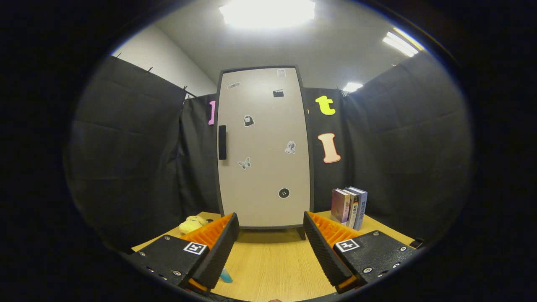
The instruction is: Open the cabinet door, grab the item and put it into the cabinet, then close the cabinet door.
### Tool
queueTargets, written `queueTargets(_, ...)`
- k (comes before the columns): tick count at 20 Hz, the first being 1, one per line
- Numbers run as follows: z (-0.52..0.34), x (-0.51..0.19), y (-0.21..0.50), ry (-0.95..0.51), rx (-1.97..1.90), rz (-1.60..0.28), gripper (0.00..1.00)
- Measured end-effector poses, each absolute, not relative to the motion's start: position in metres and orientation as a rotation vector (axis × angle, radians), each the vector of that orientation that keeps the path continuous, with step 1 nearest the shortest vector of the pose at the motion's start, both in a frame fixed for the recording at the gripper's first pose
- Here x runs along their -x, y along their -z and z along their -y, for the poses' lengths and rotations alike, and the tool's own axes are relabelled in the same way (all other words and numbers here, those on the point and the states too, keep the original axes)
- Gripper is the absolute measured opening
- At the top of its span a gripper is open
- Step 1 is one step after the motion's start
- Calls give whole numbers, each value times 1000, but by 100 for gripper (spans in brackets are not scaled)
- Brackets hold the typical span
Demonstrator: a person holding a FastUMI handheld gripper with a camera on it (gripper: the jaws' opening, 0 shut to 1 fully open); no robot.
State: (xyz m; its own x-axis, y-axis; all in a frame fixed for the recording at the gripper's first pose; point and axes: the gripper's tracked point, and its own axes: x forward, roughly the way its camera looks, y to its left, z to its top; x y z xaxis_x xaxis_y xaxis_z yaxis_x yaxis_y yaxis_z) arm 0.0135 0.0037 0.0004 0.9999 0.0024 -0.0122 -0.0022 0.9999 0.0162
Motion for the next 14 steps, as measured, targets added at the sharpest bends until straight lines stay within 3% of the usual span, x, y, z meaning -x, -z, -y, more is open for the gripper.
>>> queueTargets(14, -64, -117, -88, -127, -60, 74, 95)
